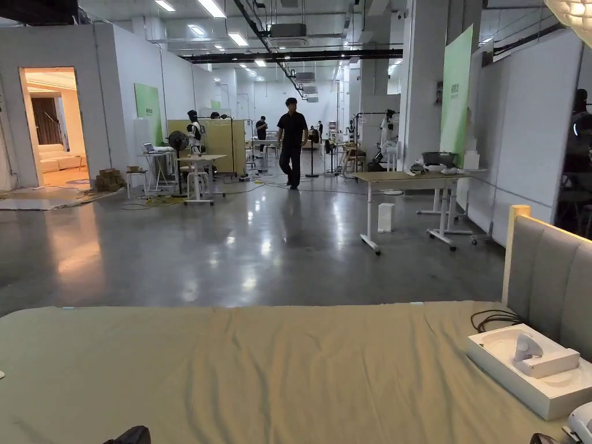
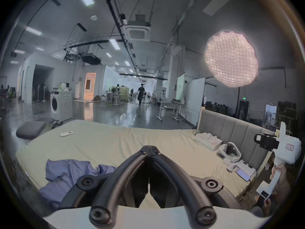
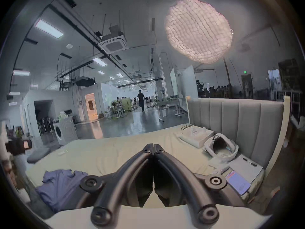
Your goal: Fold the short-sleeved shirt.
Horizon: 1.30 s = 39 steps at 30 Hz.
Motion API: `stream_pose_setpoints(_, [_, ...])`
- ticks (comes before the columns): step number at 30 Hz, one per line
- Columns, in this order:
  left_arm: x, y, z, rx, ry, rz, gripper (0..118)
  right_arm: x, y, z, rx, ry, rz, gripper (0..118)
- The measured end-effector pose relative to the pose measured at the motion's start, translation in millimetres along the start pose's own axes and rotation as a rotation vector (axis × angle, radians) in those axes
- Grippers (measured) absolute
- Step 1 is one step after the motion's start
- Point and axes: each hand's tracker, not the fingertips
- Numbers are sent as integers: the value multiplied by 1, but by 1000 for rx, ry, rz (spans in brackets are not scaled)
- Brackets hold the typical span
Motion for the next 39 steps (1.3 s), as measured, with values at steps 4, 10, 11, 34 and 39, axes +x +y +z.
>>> stream_pose_setpoints(4, [16, 1, 0, -5, 1, -72, 2, -10, 3, 4, -10, 17, 26, 0])
stream_pose_setpoints(10, [20, 0, 2, -10, 8, -100, 2, -7, 1, -1, -3, 28, 53, 0])
stream_pose_setpoints(11, [19, 0, 2, -9, 9, -95, 2, -7, 2, -1, -4, 40, 50, 0])
stream_pose_setpoints(34, [-62, -5, 9, -145, 198, -84, 35, -17, -18, 2, -71, 112, 121, 0])
stream_pose_setpoints(39, [-139, -24, -16, -316, 292, 8, 73, -21, -41, -10, -164, 127, 111, 0])
